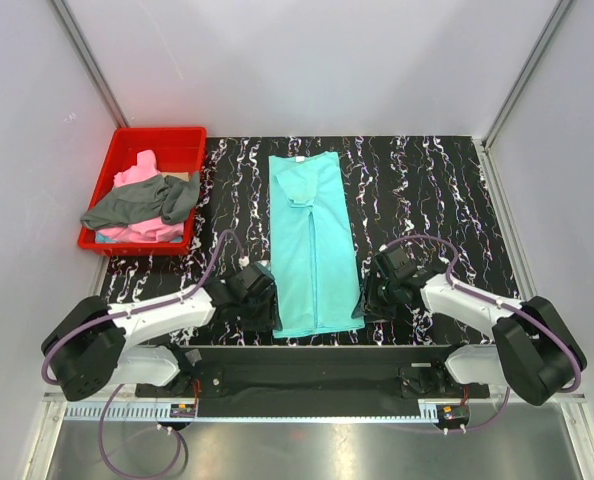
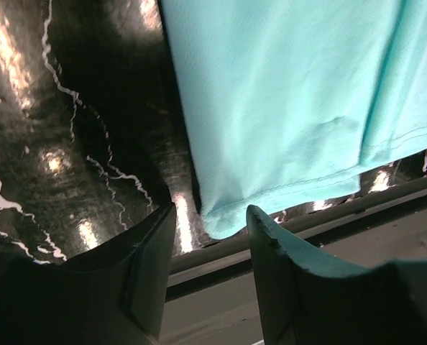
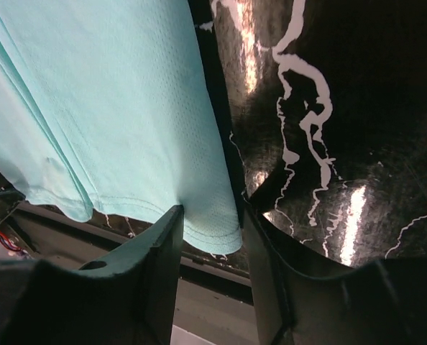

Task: Fold and stack the t-shirts
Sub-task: Fold the tshirt

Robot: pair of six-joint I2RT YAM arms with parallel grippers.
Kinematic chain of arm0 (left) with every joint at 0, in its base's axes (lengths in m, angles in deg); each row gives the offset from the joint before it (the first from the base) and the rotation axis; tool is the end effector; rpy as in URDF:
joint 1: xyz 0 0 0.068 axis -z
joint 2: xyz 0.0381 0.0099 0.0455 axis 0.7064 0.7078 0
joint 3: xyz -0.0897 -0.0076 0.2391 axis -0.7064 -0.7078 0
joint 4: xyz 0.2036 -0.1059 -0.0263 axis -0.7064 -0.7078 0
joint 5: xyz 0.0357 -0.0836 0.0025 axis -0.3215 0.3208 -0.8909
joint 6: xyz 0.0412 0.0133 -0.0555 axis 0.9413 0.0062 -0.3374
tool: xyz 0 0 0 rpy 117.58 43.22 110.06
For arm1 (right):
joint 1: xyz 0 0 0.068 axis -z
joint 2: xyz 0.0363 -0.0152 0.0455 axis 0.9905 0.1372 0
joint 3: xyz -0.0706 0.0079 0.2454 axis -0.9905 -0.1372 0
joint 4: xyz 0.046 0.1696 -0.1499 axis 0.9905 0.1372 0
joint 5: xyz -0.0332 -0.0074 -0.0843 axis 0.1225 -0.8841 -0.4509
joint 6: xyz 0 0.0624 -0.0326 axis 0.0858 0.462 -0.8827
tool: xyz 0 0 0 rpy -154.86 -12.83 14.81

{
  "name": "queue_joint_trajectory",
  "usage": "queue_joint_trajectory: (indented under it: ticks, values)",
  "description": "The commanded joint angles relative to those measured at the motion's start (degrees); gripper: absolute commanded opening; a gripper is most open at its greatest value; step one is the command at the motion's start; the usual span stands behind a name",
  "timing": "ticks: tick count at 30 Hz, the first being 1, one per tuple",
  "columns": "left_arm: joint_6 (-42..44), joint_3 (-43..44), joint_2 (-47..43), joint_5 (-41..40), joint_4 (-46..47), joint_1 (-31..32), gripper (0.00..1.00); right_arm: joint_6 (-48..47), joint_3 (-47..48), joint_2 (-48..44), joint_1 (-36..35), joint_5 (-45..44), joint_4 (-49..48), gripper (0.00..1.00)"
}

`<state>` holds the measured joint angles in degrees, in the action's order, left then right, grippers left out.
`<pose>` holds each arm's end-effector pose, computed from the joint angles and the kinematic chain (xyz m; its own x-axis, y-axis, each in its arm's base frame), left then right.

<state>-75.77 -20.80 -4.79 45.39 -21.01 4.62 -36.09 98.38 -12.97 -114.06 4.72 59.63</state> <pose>0.1291 -0.1566 0.1431 -0.9706 -0.0620 -0.2326 0.0307 0.9266 -0.3748 0.1637 0.1176 0.1347 -0.9712 0.1631 -0.1734 0.0726 0.8967 0.4366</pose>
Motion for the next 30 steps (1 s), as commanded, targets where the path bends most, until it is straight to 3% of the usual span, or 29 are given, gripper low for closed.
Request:
queue_joint_trajectory:
  ticks: [1, 11, 17, 22, 30]
  values:
    - [-1.5, -2.4, -1.2, 3.1, 2.4, -0.1, 0.49, 0.8, -0.7, 1.2, -0.6, 1.3, -2.9, 0.46]
    - [-3.3, -5.2, -1.6, 4.7, 4.2, -0.1, 0.43, 1.1, -2.4, -1.1, -0.5, 1.0, -1.1, 0.34]
    - [-4.4, -7.2, -2.8, 5.1, 4.4, -0.1, 0.43, 2.0, -3.8, -3.1, -0.7, 1.4, -0.3, 0.43]
    - [-4.7, -8.3, -3.2, 5.3, 4.5, -0.1, 0.42, 2.4, -4.3, -4.1, -0.8, 1.7, -0.1, 0.43]
    - [-5.3, -8.5, -3.9, 5.6, 4.2, -0.1, 0.42, 3.1, -5.5, -4.6, -0.7, 3.0, -1.8, 0.25]
